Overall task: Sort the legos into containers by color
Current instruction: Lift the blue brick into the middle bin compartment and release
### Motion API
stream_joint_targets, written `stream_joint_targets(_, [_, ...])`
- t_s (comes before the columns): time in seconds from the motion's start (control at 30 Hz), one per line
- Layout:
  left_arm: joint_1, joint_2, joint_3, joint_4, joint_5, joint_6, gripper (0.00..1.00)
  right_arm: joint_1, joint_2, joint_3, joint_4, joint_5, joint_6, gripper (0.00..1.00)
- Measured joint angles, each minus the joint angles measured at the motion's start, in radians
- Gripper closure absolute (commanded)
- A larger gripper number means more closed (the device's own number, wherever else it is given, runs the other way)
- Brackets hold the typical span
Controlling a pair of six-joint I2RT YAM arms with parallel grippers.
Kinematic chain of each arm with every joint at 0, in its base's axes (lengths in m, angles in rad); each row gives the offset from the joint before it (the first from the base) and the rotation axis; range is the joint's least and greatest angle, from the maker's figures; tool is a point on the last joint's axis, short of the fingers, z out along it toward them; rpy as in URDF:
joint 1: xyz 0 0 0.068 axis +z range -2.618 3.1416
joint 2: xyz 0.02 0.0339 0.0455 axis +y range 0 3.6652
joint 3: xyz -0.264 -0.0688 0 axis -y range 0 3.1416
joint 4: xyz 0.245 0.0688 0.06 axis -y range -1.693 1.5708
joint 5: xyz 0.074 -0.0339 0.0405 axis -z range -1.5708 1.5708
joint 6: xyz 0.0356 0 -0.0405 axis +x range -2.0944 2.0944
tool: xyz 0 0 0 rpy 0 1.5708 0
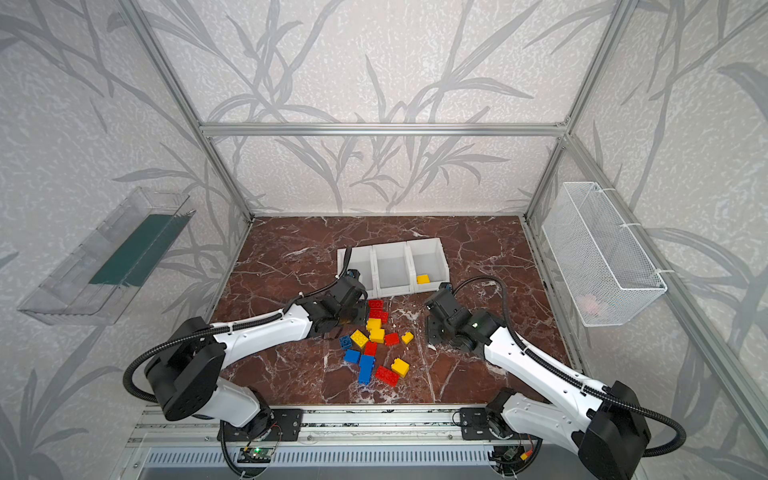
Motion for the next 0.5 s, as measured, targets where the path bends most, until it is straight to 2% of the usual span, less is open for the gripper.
stream_joint_targets(0.2, [0.0,0.047,0.143,0.003,0.005,0.069,0.59,0.0,-0.016,0.0,0.0,0.009,-0.001,0.34])
stream_joint_targets(0.5, [0.005,0.317,0.449,-0.007,0.004,0.171,0.59,0.0,-0.055,0.0,-0.005,0.046,-0.027,0.34])
